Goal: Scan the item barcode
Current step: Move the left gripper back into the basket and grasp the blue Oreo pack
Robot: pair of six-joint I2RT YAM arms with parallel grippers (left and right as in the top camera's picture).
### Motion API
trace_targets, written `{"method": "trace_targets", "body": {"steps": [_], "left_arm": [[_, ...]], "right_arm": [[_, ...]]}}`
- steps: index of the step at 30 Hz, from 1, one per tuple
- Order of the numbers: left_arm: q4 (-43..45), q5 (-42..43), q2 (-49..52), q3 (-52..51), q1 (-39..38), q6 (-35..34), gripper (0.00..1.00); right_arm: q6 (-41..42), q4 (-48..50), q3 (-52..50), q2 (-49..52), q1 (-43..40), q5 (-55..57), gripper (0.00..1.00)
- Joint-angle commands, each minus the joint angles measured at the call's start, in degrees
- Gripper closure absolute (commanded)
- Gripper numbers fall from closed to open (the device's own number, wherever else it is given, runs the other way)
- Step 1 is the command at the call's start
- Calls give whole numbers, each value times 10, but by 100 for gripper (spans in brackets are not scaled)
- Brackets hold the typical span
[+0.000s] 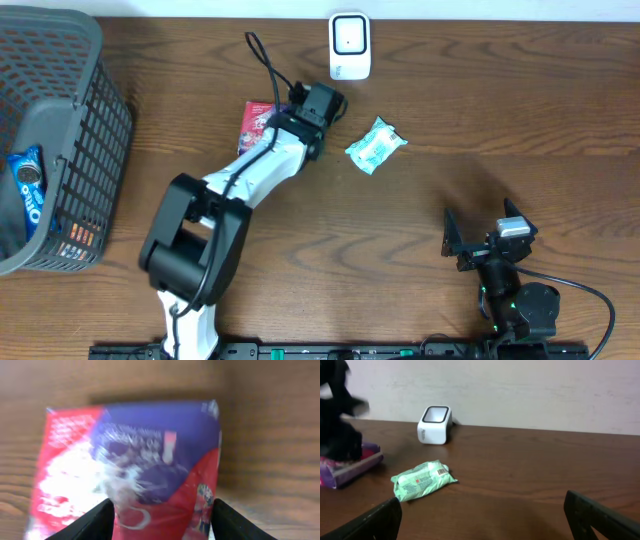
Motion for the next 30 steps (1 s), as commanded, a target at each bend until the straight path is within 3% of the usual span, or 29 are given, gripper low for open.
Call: {"method": "trace_targets", "body": {"steps": [1, 6, 11, 20, 30], "left_arm": [[-2, 0, -92, 27, -1, 6, 34], [-2, -6, -193, 27, 3, 5, 33], [-1, -118, -275, 27, 52, 5, 33], [1, -126, -338, 27, 289, 4, 33], [16, -125, -298, 27, 513, -36, 29]], "right_arm": [[-2, -2, 0, -3, 8, -5, 1], [-2, -2, 0, -3, 8, -5, 1], [-2, -2, 0, -3, 8, -5, 1], [-2, -2, 0, -3, 8, -5, 1], [-2, -2, 0, -3, 8, -5, 1]]}}
